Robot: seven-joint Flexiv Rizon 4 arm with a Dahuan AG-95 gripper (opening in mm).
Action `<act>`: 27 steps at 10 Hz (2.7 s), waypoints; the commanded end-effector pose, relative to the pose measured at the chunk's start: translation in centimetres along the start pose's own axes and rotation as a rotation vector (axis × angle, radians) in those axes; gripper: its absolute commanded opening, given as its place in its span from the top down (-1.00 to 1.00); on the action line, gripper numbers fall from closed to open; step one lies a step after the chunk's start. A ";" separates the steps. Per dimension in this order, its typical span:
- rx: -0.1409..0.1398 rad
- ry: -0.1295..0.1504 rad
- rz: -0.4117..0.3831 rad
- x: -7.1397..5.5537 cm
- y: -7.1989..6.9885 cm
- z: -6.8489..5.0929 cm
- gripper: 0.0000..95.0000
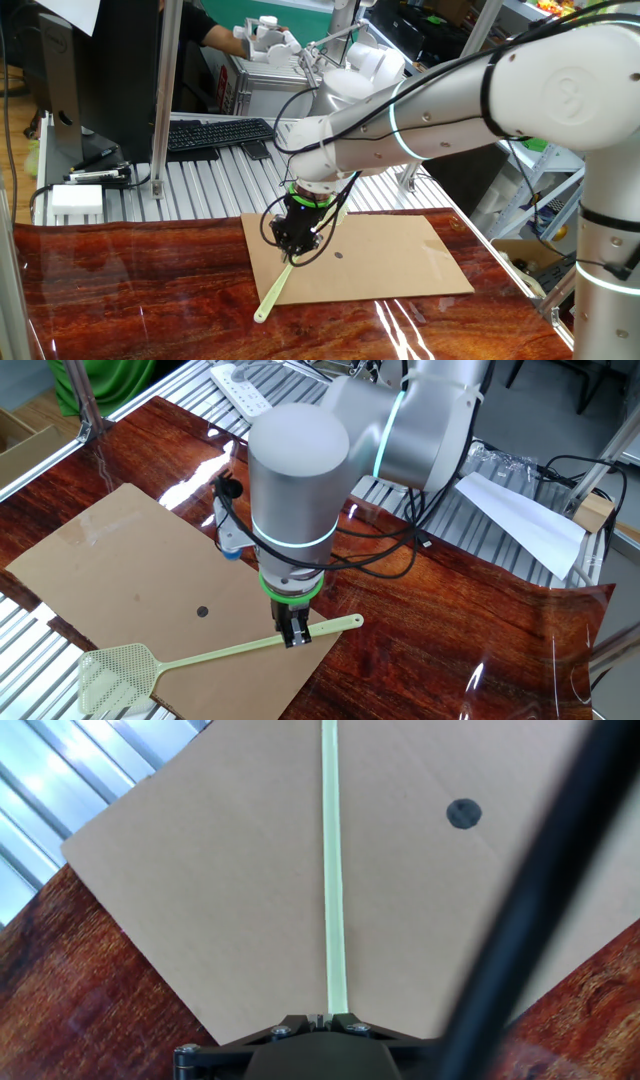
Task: Swat with a flyswatter
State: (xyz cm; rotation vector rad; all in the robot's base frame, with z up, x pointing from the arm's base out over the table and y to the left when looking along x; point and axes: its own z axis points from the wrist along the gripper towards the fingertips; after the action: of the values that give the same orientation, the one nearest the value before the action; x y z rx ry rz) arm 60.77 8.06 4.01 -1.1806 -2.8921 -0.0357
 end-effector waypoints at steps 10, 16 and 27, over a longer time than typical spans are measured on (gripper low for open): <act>-0.003 -0.011 -0.028 0.8 -0.8 1.2 1.00; -0.007 -0.005 -0.029 1.4 -2.2 1.5 1.00; -0.011 0.000 0.002 1.4 -2.1 1.9 0.20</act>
State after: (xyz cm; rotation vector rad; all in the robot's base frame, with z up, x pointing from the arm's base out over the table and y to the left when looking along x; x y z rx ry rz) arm 58.33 7.60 2.03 -1.1877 -2.8946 -0.0509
